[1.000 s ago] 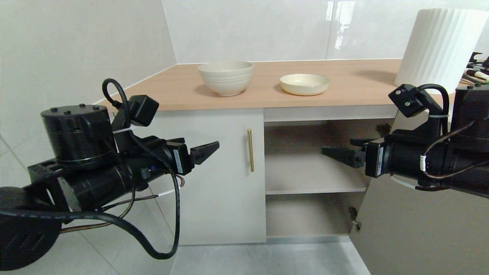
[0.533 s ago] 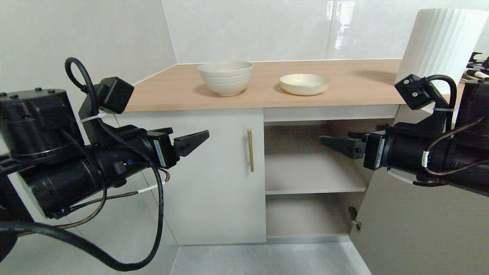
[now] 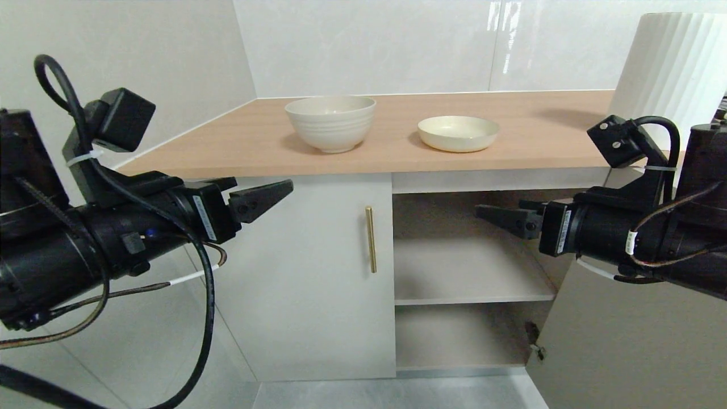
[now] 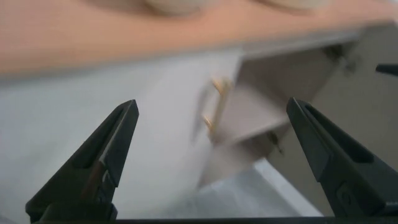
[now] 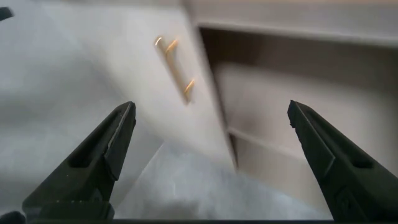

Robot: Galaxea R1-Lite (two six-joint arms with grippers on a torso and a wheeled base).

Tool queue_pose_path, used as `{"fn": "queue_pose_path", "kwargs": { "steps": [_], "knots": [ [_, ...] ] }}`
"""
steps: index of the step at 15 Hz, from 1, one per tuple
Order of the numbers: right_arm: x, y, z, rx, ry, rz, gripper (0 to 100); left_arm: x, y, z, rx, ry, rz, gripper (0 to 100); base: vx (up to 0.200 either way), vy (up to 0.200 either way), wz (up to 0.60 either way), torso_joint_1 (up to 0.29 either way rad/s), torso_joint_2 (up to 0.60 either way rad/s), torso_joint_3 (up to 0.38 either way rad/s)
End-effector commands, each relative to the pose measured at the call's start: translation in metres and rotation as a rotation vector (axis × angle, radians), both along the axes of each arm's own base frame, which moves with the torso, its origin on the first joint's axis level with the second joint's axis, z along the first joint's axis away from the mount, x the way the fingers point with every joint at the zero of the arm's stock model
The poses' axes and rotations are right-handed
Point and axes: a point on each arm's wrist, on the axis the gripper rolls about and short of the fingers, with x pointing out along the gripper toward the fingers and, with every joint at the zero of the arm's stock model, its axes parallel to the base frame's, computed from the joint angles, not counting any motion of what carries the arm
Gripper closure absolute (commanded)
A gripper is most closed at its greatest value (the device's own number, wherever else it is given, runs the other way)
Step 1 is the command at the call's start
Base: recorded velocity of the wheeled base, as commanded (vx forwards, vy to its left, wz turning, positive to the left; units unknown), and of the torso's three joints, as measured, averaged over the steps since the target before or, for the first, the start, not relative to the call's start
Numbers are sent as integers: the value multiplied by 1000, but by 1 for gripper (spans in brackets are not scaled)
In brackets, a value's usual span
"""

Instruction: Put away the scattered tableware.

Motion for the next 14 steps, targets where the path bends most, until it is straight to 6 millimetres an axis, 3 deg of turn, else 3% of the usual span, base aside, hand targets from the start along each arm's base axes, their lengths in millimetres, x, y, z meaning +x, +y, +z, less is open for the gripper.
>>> {"fn": "queue_pose_path", "kwargs": {
  "steps": [1, 7, 14],
  "knots": [
    [-2, 1, 2, 5, -9, 8, 0, -10, 4, 9, -11, -26, -1, 0, 200, 0, 0, -2, 12, 2],
    [-6, -2, 12, 31, -53, 1, 0, -28, 11, 27, -40, -96, -6, 0, 0, 0, 0, 0, 0, 0],
    [-7, -2, 13, 30, -61, -14, 0, -25, 9, 23, -32, -76, -7, 0, 0, 0, 0, 0, 0, 0]
  ]
}}
